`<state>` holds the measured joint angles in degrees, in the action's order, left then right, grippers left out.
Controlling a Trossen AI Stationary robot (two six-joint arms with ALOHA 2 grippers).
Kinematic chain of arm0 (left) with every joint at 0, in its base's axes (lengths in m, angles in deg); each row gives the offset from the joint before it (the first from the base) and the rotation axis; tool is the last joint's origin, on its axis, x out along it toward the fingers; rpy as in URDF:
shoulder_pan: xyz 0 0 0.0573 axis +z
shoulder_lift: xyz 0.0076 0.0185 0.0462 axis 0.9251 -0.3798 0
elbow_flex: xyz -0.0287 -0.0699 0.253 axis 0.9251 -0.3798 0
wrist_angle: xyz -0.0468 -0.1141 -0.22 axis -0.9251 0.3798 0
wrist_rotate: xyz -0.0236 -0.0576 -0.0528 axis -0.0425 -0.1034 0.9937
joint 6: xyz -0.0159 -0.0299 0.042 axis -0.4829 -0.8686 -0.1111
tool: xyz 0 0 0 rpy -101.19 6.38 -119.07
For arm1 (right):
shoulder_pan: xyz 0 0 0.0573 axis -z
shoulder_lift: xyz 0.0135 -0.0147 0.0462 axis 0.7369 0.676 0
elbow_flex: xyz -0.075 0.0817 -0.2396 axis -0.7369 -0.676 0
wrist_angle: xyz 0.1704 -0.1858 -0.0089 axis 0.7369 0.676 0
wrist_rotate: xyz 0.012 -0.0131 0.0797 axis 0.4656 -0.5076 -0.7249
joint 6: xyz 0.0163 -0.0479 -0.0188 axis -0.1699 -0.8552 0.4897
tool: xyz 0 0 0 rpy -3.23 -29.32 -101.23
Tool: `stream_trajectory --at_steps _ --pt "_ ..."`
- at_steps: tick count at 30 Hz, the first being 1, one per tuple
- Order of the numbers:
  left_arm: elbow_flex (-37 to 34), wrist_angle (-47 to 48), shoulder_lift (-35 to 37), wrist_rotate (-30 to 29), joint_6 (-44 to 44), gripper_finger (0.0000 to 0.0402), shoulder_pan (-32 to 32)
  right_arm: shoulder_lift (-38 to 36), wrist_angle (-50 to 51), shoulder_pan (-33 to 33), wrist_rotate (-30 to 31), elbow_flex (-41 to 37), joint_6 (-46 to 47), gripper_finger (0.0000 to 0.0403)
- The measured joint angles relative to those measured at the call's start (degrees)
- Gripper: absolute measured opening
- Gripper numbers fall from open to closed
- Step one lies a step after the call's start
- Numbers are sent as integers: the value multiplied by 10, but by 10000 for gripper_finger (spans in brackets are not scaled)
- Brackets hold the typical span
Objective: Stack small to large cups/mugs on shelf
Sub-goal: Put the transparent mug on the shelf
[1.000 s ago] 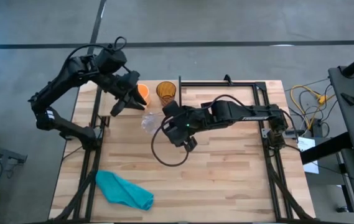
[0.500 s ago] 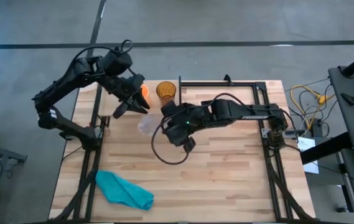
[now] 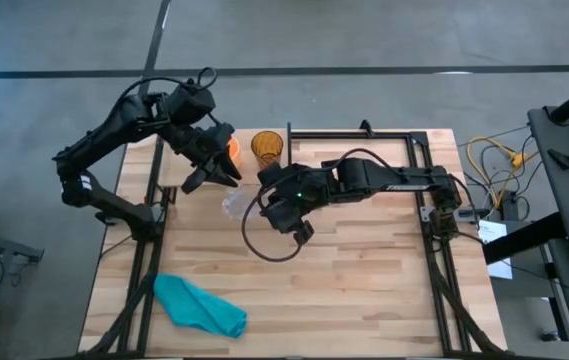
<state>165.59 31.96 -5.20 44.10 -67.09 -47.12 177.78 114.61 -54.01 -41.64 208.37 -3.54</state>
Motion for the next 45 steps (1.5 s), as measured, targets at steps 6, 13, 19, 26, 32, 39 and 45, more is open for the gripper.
stream_trajectory --at_steps 6,13,19,26,32,39,45 --pt "-4 0 -1 0 0 88 -9 0 -4 1 0 0 -3 8" --pt "-5 0 -8 0 -1 88 -13 0 -3 2 0 0 -4 8" --pt "-10 2 -12 0 -1 88 -16 0 -2 2 0 0 -2 9" --pt "-12 5 -13 -11 -1 88 -16 0 -1 2 0 0 0 9" --pt "-11 5 -12 -39 -1 88 -16 0 -1 1 0 0 0 9" --pt "-11 5 -12 -40 -1 88 -16 0 7 1 0 0 0 9" --pt "-11 5 -12 -40 -1 88 -16 0 11 1 0 0 0 9"
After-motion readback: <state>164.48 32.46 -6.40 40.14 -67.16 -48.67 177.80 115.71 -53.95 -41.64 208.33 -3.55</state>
